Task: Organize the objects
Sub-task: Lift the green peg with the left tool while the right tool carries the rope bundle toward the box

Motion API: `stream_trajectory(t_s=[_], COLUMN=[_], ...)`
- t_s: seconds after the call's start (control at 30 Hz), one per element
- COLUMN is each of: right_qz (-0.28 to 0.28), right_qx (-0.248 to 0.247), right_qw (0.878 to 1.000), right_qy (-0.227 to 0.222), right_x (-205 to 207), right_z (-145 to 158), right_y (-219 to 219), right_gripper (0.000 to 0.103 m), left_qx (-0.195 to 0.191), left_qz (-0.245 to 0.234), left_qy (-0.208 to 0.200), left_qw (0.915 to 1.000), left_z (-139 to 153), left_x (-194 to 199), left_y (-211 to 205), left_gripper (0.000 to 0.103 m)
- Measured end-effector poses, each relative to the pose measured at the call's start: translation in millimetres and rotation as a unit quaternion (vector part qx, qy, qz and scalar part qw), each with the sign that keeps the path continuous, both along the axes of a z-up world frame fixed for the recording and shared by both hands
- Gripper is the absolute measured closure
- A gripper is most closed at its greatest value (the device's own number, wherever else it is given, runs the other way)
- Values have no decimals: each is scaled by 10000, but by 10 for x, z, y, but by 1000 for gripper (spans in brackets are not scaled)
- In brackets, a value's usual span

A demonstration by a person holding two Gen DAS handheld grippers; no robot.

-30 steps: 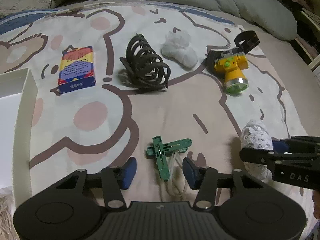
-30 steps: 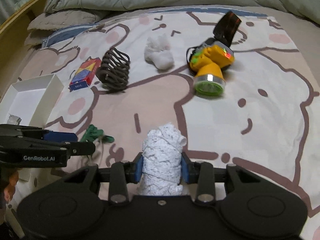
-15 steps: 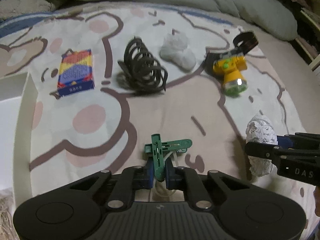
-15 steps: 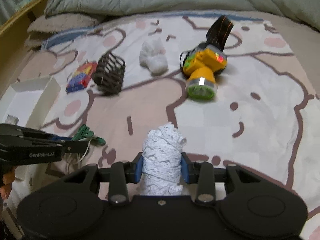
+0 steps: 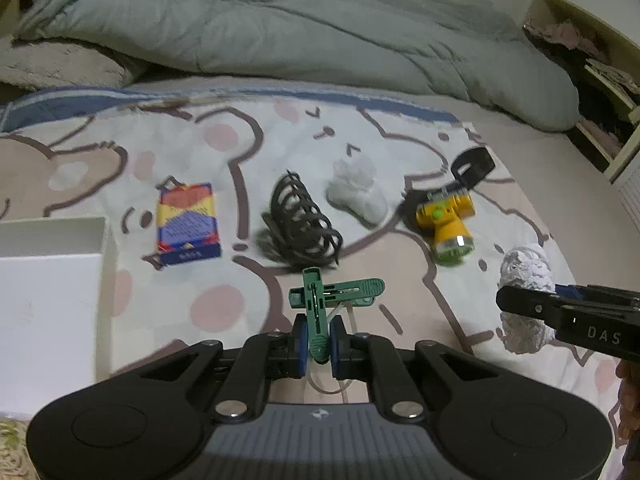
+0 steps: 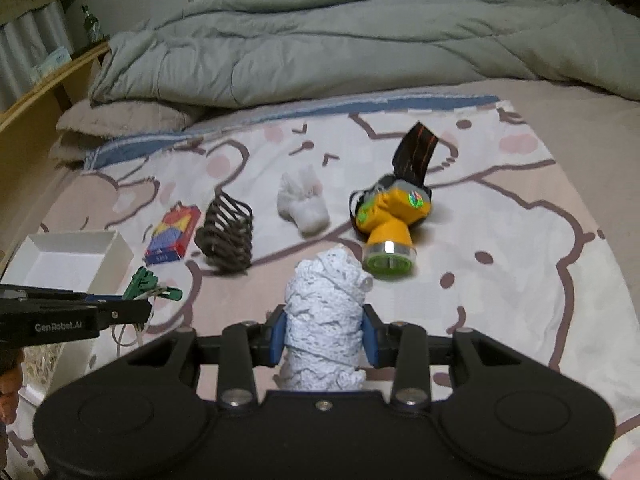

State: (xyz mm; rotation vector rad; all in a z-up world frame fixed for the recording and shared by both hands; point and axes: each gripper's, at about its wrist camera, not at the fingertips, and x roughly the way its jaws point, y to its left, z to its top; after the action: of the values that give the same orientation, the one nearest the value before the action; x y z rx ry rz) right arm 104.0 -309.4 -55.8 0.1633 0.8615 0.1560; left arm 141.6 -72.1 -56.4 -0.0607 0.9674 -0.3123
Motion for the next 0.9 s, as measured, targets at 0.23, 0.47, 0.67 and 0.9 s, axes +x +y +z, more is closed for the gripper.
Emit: stream_trajectory(t_s=[0.23,0.47,0.67,0.9], right_qz=[-119,-96,15,306], right_qx=[128,85,243,227], right_qw=[9989,9979,9976,9967], right_qy=[-444,-630,-654,-719], right_x=[-42,-34,13,50], right_z=[122,211,244,300], right_y=[146,407,670,1099], right_gripper=[64,64,64,64], left_qx=[-76,-79,-89,-51], left_qz=[229,610,966,1374], left_qy=[-286,-520,-671,-755], left_qw=[9993,9968,9930,9876], left_z=[184,367,490,571], left_x=[-38,-60,-138,-281], left_y=[240,619,1073,1615], left_gripper=[91,91,91,91])
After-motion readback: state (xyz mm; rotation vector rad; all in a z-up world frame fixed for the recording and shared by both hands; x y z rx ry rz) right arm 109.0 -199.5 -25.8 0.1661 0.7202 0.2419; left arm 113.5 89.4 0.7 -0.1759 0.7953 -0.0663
